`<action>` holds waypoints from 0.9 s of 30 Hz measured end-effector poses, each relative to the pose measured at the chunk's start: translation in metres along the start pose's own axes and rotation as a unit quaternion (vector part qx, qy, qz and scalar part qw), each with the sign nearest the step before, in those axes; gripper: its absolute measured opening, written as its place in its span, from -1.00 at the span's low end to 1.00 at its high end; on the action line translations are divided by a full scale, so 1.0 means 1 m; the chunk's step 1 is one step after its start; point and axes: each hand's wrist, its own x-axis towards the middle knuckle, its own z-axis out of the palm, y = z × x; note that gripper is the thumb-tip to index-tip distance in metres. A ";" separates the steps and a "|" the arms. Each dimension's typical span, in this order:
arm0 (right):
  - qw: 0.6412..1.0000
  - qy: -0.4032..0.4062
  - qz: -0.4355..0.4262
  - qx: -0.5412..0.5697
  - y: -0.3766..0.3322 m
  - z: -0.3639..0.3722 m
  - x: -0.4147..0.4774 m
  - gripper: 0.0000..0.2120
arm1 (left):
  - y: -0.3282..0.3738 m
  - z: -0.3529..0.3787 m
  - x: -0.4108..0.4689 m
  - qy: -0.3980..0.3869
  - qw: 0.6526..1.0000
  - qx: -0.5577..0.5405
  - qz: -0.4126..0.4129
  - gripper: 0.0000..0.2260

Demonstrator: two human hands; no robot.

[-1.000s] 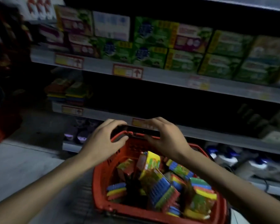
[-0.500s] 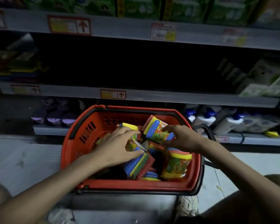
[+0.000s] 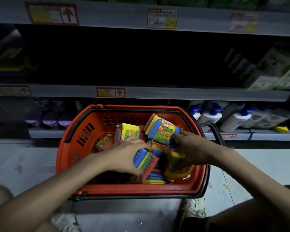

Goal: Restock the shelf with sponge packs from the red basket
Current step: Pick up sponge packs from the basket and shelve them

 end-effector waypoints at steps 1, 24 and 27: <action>1.000 0.017 0.006 0.000 -0.002 -0.005 -0.006 -0.14 | 0.002 -0.002 0.000 0.015 1.000 -0.026 -0.009 -0.28; 0.903 0.295 0.117 0.288 -0.022 -0.036 -0.004 -0.43 | -0.004 -0.074 -0.045 0.325 0.567 -0.740 -0.157 -0.79; 0.915 0.300 0.108 0.248 -0.050 -0.025 0.010 -0.53 | 0.006 -0.064 -0.037 0.296 0.613 -0.715 -0.159 -0.70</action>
